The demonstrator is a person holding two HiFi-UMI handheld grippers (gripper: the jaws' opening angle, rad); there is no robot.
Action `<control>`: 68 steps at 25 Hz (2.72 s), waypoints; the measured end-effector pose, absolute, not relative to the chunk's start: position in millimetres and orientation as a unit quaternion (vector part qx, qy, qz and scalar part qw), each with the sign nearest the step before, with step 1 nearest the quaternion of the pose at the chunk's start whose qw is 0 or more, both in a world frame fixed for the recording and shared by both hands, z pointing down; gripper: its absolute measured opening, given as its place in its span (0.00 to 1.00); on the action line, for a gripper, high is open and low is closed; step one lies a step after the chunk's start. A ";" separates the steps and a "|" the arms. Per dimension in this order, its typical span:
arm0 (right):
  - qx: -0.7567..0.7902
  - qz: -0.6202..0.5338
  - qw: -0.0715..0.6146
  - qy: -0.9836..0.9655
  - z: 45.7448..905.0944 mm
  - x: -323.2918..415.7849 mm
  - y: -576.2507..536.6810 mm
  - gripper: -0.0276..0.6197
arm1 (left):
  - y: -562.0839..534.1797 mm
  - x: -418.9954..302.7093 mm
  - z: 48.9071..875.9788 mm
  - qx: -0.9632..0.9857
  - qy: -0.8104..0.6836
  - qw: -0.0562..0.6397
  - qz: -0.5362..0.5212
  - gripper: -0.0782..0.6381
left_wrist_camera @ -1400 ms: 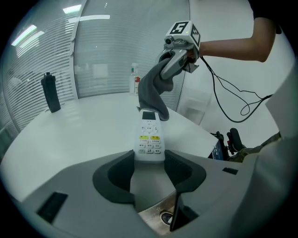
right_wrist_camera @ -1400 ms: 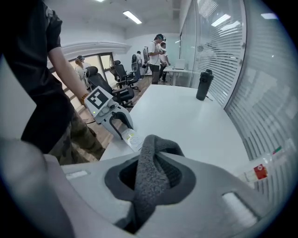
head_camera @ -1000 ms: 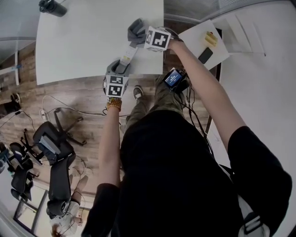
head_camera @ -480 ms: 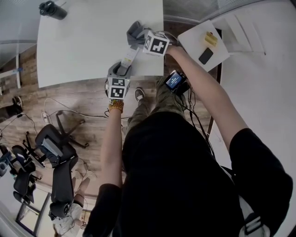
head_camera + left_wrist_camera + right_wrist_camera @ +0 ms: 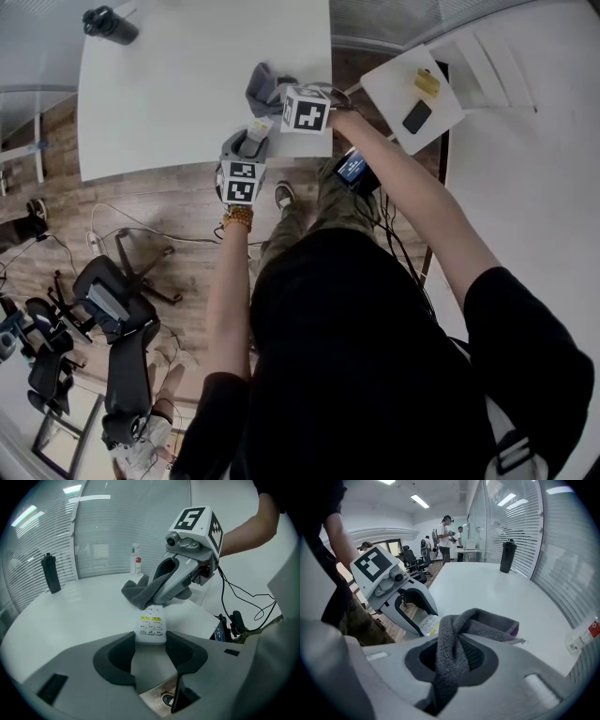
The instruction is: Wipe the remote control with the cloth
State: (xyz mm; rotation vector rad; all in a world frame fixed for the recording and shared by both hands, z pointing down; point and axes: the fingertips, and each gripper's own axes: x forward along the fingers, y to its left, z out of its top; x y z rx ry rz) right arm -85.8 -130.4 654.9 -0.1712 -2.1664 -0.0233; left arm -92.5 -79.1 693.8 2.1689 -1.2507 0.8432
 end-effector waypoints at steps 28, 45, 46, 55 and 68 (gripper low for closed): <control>-0.191 0.111 0.331 -0.917 608.0 -102.4 -59.3 0.10 | -79.5 -91.5 693.9 0.793 -0.462 0.247 0.310 0.39; -0.022 0.077 0.398 -0.914 636.7 -51.4 -152.1 0.10 | -80.8 -93.8 693.5 0.791 -0.466 0.247 0.310 0.39; -0.038 0.083 0.405 -0.910 643.3 -55.1 -139.2 0.10 | -80.6 -94.2 693.6 0.790 -0.467 0.248 0.309 0.39; -0.135 0.141 0.397 -0.897 628.4 -88.8 -55.8 0.10 | -79.1 -94.1 693.0 0.788 -0.476 0.249 0.301 0.39; 0.095 0.161 0.109 -0.976 464.0 -58.2 -74.9 0.10 | -62.1 -97.3 637.3 0.819 -0.491 0.145 0.259 0.39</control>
